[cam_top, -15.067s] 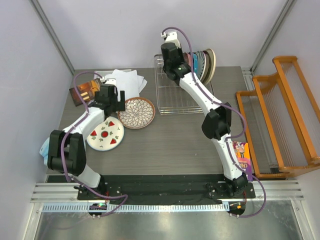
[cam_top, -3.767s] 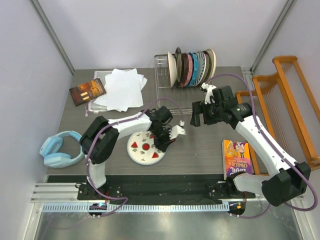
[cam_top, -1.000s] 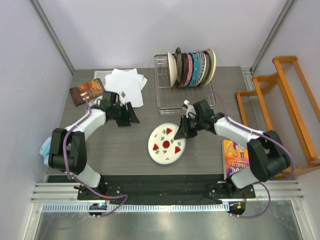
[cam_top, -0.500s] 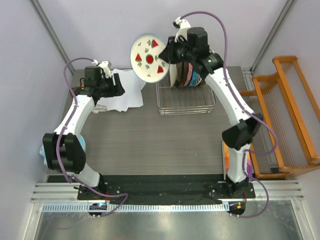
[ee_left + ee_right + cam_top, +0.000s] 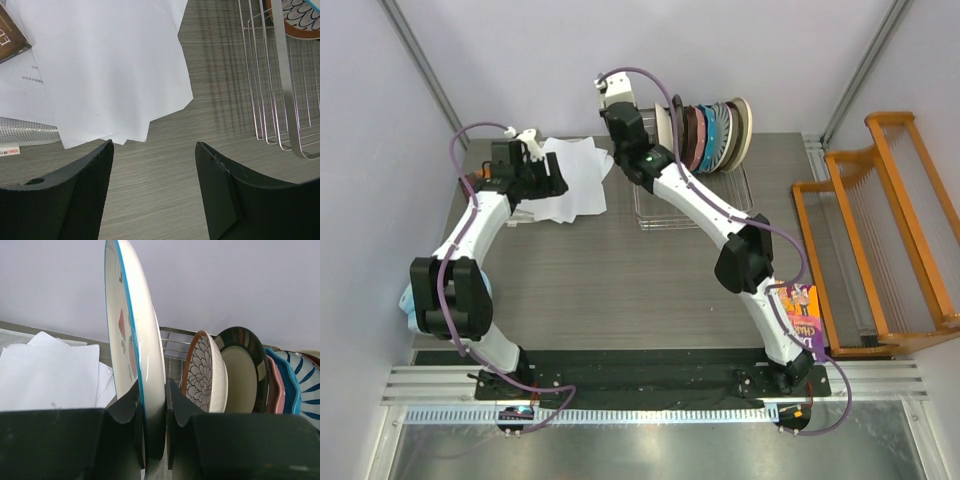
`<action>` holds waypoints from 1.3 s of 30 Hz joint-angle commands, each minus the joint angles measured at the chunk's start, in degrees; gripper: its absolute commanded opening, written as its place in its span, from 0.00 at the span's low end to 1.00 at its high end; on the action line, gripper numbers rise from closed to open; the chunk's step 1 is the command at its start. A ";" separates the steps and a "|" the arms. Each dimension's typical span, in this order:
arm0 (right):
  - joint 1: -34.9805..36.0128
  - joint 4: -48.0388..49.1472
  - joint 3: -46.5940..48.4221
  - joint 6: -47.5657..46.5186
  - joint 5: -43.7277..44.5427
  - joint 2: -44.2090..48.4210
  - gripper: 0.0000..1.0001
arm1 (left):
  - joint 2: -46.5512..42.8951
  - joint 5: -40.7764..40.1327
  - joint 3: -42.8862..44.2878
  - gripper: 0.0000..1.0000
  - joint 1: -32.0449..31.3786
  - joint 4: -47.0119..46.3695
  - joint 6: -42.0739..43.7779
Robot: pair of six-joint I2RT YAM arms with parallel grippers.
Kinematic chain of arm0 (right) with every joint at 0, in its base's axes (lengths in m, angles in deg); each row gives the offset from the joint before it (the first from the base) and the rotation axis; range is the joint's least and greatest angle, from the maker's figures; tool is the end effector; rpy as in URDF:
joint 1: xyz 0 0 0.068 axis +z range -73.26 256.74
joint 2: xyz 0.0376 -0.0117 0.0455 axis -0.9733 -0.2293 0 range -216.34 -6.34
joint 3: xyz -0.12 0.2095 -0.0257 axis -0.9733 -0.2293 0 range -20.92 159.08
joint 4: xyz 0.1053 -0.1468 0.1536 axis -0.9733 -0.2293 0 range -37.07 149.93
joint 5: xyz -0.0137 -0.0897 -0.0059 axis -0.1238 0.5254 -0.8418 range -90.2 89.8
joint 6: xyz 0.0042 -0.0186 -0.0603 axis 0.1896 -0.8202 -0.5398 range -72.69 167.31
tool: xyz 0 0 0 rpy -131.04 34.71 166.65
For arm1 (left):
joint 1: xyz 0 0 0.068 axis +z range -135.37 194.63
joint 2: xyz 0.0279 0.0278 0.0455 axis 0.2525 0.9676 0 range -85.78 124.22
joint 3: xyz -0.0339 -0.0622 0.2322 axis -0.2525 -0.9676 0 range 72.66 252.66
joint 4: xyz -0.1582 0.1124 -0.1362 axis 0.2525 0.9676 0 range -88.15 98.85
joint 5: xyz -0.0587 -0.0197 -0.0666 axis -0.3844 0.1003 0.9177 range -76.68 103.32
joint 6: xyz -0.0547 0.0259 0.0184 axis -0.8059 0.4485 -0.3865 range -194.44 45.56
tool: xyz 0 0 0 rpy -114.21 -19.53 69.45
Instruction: Load the plates into the dish rack
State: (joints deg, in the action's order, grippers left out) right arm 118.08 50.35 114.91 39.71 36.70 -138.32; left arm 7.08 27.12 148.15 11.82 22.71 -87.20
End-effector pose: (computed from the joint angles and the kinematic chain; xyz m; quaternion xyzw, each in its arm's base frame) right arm 0.3965 0.3100 0.3499 -0.0981 0.7282 -0.0399 0.6771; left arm 0.3526 -0.0287 0.2630 -0.0252 0.8944 -0.1657 0.4147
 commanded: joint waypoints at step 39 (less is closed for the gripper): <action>-3.64 2.91 8.93 -4.36 11.70 -9.78 0.01 | -1.10 4.48 -6.23 0.68 1.40 -7.77 1.24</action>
State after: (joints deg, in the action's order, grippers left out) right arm 114.87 47.68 120.52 33.59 48.46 -148.05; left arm 7.05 30.51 141.83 12.61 17.86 -86.02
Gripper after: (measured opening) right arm 0.197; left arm 0.680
